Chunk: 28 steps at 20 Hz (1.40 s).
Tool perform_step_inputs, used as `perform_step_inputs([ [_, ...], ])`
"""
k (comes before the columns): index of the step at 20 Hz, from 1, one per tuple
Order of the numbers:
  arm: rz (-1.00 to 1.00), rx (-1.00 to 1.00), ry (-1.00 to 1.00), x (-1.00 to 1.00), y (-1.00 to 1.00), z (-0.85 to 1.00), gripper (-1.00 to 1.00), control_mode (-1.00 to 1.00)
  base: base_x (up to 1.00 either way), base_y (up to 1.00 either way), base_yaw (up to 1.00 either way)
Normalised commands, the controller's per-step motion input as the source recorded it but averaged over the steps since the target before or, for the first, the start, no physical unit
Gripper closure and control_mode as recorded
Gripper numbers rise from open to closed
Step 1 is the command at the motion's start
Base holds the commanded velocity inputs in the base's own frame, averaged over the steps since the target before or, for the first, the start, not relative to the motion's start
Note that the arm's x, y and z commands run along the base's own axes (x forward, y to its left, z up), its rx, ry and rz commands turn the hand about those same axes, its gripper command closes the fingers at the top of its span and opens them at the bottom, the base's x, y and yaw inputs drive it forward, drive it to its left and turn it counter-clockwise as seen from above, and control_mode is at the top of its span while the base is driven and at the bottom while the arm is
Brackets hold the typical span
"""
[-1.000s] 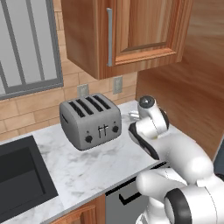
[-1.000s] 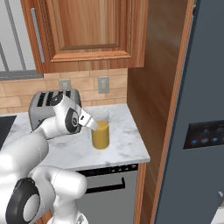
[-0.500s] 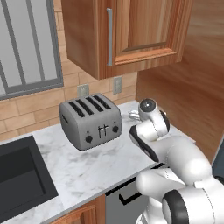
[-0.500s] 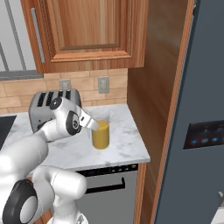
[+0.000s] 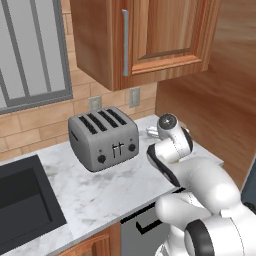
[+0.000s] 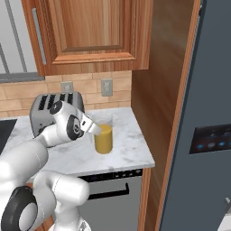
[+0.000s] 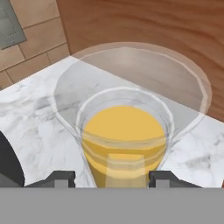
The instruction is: Move the salami and asparagus from the second highest shelf to the top shelf to make space. Then, place the pitcher from the counter on the cleared second highest shelf.
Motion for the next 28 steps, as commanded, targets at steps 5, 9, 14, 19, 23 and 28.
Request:
perform_step_inputs([
  [5, 0.0, 0.0, 0.0, -0.1, 0.0, -0.4, 1.0, -1.0, 0.0, 0.0, 0.0],
  [9, 0.0, 0.0, 0.0, 0.0, 0.0, -0.15, 1.0, -1.0, 0.0, 0.0, 0.0],
  [14, 0.0, 0.0, 0.0, 0.0, 0.0, 0.0, 1.0, -1.0, 0.0, 0.0, 0.0],
  [19, 0.0, 0.0, 0.0, -0.05, 0.0, 0.0, 1.0, -1.0, 0.0, 0.0, 0.0],
  [23, 0.0, 0.0, -0.03, -0.5, 0.0, 0.05, 1.0, -1.0, 0.0, 0.0, 0.0],
  [28, 0.0, 0.0, -0.07, -0.76, 0.0, 0.4, 1.0, -1.0, 0.0, 0.0, 0.0],
])
